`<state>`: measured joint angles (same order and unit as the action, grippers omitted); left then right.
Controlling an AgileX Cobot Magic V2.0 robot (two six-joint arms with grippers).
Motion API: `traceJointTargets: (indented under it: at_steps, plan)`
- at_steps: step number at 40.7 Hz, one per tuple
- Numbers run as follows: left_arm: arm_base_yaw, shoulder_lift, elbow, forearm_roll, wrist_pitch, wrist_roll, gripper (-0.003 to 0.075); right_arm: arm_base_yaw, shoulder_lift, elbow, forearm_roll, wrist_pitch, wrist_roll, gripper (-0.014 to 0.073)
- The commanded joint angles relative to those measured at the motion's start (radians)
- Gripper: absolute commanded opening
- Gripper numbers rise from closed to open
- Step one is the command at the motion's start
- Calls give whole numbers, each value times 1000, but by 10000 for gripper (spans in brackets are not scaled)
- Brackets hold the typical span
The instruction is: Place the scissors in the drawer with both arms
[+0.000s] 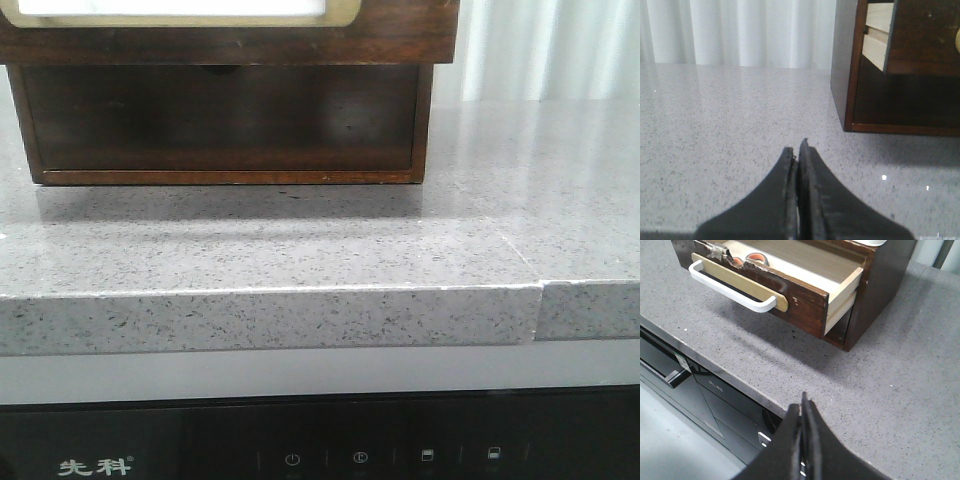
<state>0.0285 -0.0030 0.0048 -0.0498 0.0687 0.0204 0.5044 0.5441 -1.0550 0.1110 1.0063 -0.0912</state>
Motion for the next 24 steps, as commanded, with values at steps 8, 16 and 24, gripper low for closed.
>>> traceJointTargets:
  at_steps: [8, 16, 24]
  plan:
    - [3, -20, 25, -31, -115, -13, -20, -5, 6, -20, 1, -69, -3, -122]
    - [3, -20, 25, -31, -115, -13, -20, -5, 6, -20, 1, -70, -3, -122]
    - [-8, -20, 25, -31, -115, -13, -20, -5, 6, -20, 1, -70, -3, -122]
